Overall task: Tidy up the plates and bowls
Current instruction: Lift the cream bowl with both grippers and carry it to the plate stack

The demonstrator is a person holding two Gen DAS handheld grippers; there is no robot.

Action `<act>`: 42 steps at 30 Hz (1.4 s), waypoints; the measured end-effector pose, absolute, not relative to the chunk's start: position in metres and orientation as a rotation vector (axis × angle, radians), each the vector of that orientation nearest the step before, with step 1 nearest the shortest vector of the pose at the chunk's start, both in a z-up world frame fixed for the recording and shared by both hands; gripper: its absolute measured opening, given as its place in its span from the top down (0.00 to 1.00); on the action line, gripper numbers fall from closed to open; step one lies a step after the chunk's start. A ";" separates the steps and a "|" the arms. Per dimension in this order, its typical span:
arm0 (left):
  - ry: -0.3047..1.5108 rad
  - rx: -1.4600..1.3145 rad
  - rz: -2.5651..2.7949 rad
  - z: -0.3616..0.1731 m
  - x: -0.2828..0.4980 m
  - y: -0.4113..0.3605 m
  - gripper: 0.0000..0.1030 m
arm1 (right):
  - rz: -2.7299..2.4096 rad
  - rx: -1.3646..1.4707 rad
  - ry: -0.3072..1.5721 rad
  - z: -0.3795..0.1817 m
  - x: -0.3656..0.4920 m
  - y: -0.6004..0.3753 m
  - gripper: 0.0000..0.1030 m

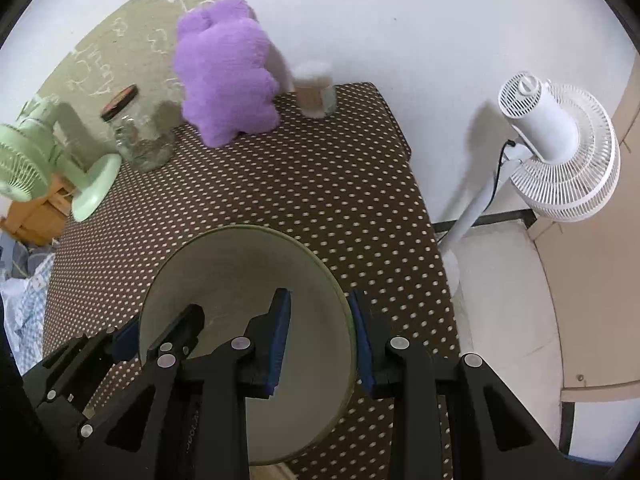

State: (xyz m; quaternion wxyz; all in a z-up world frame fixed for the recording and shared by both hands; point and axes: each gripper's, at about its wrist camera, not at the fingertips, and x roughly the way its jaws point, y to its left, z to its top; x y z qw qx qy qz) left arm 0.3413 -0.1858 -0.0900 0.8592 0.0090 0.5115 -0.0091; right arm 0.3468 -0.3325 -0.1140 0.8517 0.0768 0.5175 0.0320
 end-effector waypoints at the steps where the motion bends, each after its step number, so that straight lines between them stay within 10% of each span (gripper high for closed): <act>1: 1.070 0.018 -0.021 -0.087 0.339 -0.182 0.79 | 0.066 0.159 1.082 -0.110 0.344 -0.328 0.67; 42: 1.004 -0.048 0.004 -0.031 0.214 0.005 0.80 | 0.099 0.137 1.013 -0.033 0.221 -0.135 0.67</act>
